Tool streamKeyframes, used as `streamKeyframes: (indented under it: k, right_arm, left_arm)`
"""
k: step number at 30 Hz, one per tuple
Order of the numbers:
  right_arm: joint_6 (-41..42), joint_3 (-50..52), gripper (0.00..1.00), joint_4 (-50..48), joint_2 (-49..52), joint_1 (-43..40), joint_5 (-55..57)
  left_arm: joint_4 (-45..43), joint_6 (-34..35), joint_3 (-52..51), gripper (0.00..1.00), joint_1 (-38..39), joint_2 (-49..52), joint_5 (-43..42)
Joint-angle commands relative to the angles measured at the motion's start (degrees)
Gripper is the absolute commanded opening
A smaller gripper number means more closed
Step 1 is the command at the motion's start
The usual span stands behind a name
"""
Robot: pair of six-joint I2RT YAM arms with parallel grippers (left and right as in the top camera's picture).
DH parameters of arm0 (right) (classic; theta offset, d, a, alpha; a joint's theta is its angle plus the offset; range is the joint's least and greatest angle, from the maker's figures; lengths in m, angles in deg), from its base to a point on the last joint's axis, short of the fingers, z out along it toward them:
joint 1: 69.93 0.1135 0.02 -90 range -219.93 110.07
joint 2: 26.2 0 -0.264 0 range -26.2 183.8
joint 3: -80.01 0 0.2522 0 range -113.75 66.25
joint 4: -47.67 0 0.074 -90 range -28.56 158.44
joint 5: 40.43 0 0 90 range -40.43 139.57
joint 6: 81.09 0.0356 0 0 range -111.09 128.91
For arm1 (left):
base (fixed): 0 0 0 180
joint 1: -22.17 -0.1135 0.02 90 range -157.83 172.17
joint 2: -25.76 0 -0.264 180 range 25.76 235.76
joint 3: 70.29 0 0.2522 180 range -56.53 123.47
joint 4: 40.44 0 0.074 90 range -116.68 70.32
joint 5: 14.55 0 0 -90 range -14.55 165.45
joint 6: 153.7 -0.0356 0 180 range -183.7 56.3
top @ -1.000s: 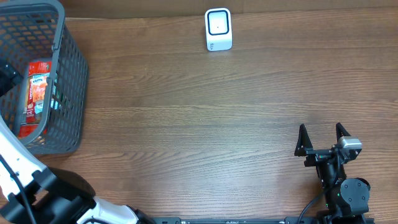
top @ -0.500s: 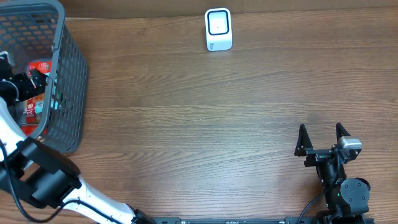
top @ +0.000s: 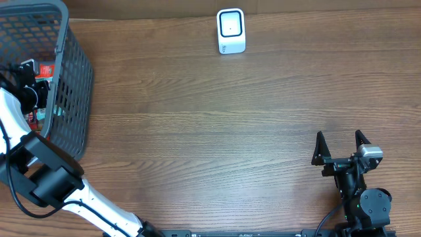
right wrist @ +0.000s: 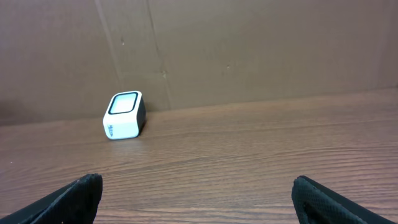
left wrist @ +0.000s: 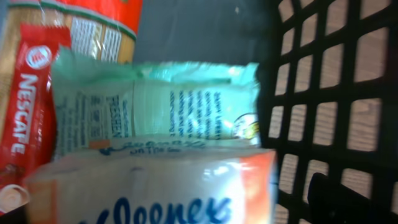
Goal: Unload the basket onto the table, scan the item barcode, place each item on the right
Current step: 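Reach the left gripper into the grey basket and grasp the Kleenex packs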
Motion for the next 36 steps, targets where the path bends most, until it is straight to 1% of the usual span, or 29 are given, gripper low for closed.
streamKeyframes:
  k: [1, 7, 11, 13, 15, 17, 23, 24, 25, 27, 28, 32, 36]
  right_arm:
    - [0.0, 0.6, 1.0, -0.2, -0.3, -0.1, 0.6]
    - [0.0, 0.6, 1.0, -0.2, -0.3, -0.1, 0.6]
    - [0.0, 0.6, 1.0, -0.2, -0.3, -0.1, 0.6]
    - [0.0, 0.6, 1.0, -0.2, -0.3, -0.1, 0.6]
    - [0.0, 0.6, 1.0, -0.3, -0.3, -0.1, 0.6]
    - [0.0, 0.6, 1.0, -0.3, -0.3, -0.1, 0.6]
    - [0.0, 0.6, 1.0, -0.2, -0.3, -0.1, 0.6]
    - [0.0, 0.6, 1.0, -0.2, -0.3, -0.1, 0.6]
    - [0.0, 0.6, 1.0, -0.3, -0.3, -0.1, 0.6]
    - [0.0, 0.6, 1.0, -0.3, -0.3, -0.1, 0.6]
    - [0.0, 0.6, 1.0, -0.3, -0.3, -0.1, 0.6]
    - [0.0, 0.6, 1.0, -0.2, -0.3, -0.1, 0.6]
    - [0.0, 0.6, 1.0, -0.2, -0.3, -0.1, 0.6]
  left_arm:
    - [0.2, -1.2, 0.3, 1.0, 0.0, 1.8, 1.8]
    - [-0.1, -1.2, -0.6, 1.0, 0.0, 1.8, 1.9]
    - [-1.3, -1.2, -3.1, 0.99, 0.0, 1.8, 1.9]
    - [-2.0, -1.2, -3.7, 0.95, 0.0, 1.8, 1.9]
    - [-2.2, -1.2, -3.7, 0.85, 0.0, 1.8, 1.9]
    - [-1.9, -1.2, -3.7, 0.8, 0.0, 1.8, 1.9]
    - [-1.0, -1.0, -3.9, 0.75, 0.0, 1.8, 3.8]
    - [-1.0, -0.6, -4.0, 0.72, 0.0, 1.8, 3.8]
    - [-1.0, -0.6, -4.0, 0.66, 0.0, 1.8, 3.8]
    - [-0.8, -0.6, -4.0, 0.57, 0.0, 1.8, 3.8]
    - [-0.8, -0.6, -4.0, 0.55, 0.0, 1.8, 3.8]
    - [-0.6, -0.5, -3.4, 0.5, 0.0, 1.4, 4.1]
    - [0.5, 0.8, 0.1, 0.5, 0.0, -0.6, 6.0]
